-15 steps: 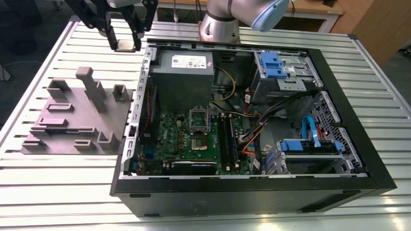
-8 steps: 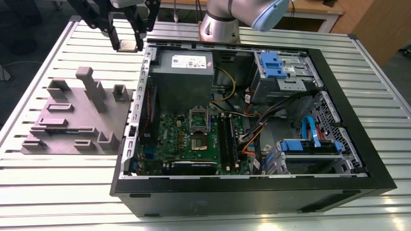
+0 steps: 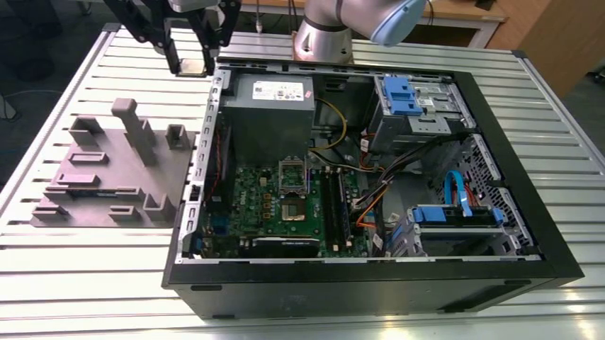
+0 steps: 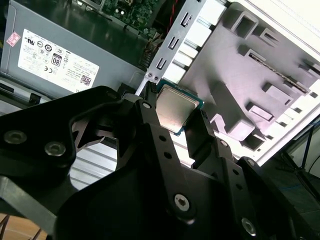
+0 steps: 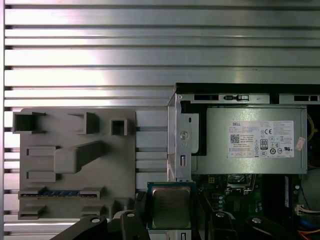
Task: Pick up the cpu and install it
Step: 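Pick up the cpu and move it towards the insertion slot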
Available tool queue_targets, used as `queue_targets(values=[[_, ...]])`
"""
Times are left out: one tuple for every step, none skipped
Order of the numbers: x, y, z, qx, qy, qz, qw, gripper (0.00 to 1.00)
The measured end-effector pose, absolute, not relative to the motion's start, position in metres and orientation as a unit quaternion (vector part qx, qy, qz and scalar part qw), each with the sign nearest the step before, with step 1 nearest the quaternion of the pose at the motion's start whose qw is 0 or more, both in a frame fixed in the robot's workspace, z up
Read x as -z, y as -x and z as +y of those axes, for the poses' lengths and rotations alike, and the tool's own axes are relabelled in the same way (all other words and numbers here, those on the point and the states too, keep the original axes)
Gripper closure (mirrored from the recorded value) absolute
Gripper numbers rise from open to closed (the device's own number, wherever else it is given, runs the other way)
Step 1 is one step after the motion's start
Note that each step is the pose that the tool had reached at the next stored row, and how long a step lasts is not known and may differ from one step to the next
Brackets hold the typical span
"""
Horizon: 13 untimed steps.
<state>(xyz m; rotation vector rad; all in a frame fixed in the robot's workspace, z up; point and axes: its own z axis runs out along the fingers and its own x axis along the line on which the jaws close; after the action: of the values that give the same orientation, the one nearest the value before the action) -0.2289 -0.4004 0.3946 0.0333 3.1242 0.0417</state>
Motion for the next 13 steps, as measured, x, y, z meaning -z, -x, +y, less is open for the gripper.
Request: queue_targets(values=[[-0.395,0.228,-0.4,-0.013,-0.011,1.0,0.008,0.53],[-0.395,0.227,-0.4,-0.013,-0.011,1.0,0.008,0.53],[-0.395,0.226,-0.4,-0.013,-0.011,1.0,0.008,0.53],[-0.395,0.225,-0.4,-0.013,-0.011,1.0,0.008,0.53],[-0.395,0.224,-0.4,-0.013,-0.011,1.0,0.008,0.53],[-0.395,0.223,-0.4,-0.013,-0.011,1.0,0.008,0.53],[-0.395,0.222,-0.4,-0.013,-0.011,1.0,0.008,0.53],[-0.395,0.22,-0.4,-0.013,-0.011,1.0,0.008,0.53],[-0.395,0.219,-0.4,-0.013,-0.011,1.0,0.008,0.53],[-0.395,0.218,-0.4,-0.013,-0.011,1.0,0.008,0.53],[-0.395,0.216,-0.4,-0.013,-0.011,1.0,0.008,0.53],[-0.395,0.215,-0.4,-0.013,-0.011,1.0,0.008,0.53],[-0.395,0.214,-0.4,-0.013,-0.011,1.0,0.008,0.53]])
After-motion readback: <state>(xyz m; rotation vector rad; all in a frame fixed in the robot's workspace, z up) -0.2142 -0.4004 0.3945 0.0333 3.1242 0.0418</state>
